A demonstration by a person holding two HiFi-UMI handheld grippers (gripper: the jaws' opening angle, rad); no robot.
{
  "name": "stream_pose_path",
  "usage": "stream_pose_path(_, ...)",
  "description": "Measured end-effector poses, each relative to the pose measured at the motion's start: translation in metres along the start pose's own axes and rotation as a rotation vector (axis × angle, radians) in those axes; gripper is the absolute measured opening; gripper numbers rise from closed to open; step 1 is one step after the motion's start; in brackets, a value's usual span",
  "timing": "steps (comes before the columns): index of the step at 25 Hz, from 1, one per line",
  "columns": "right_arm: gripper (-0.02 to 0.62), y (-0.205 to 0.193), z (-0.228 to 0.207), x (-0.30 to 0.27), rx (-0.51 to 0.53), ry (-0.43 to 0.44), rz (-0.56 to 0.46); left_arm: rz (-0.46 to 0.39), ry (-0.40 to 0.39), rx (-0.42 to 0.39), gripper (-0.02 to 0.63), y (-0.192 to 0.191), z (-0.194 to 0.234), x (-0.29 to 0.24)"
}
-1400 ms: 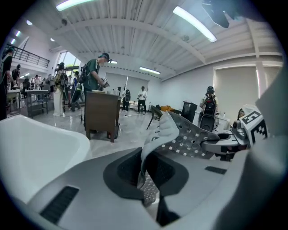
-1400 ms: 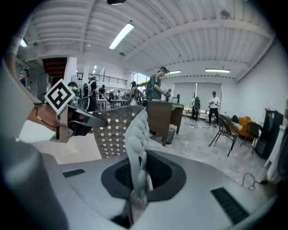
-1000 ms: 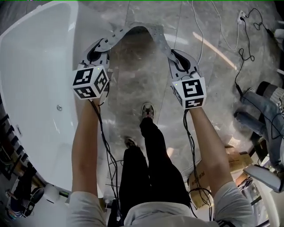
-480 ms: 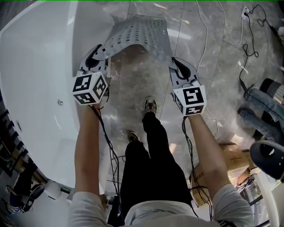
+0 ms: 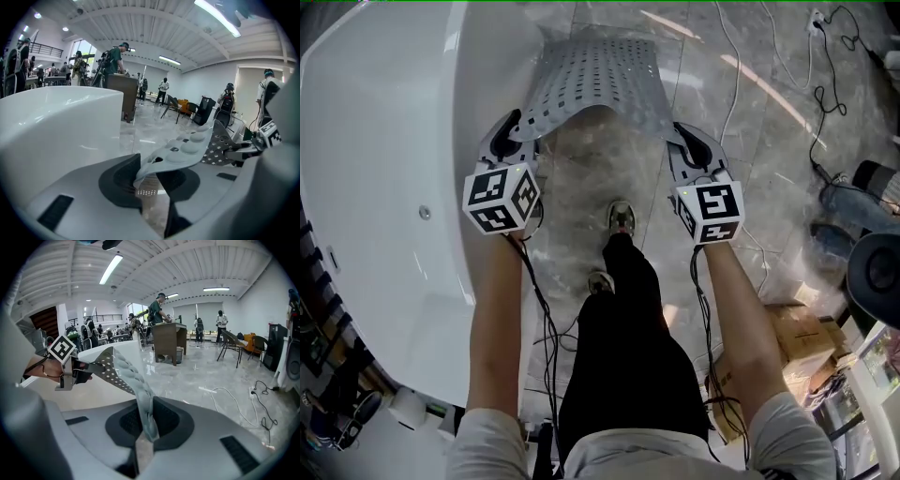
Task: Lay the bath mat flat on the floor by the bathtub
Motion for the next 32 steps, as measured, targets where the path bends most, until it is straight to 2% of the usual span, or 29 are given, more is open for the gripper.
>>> stream_pose_path(5,0.021,-0.018,0.010,0.011,-0.003,-0.026,-0.017,-0.003,-0.021,-0.068,0.083,-0.010,0.003,0.010)
stream_pose_path(10,0.021,-0.038,0.028,0.019,-0.016,-0.029,-0.002,0.020,-0.003,-0.120,0.084,-0.033,0.005,0.022)
stream_pose_path(14,0.021,-0.060,0.041,0.026,-0.003,-0.019,0.037,0.056,0.007,-0.116,0.084,-0.058,0.005,0.028)
stream_pose_path(22,0.021,-0.108,0.062,0.028,-0.023,0.010,0.123,0.159,-0.029,-0.126,0.066,-0.114,0.004,0.032)
stream_pose_path(32,0.021,-0.155,0.083,0.033,-0.066,0.021,0.138,0.172,-0.046,-0.093,0.063,-0.160,0.006,0.044)
Point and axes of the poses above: the fingertips, and each gripper's own axes: x backward along the fingers, z to its left, y out of its top, the point moved 5 cm from there along x, backward along the fingers, and after that the axes turned 1 degree about -z, right-handed, at the moved point
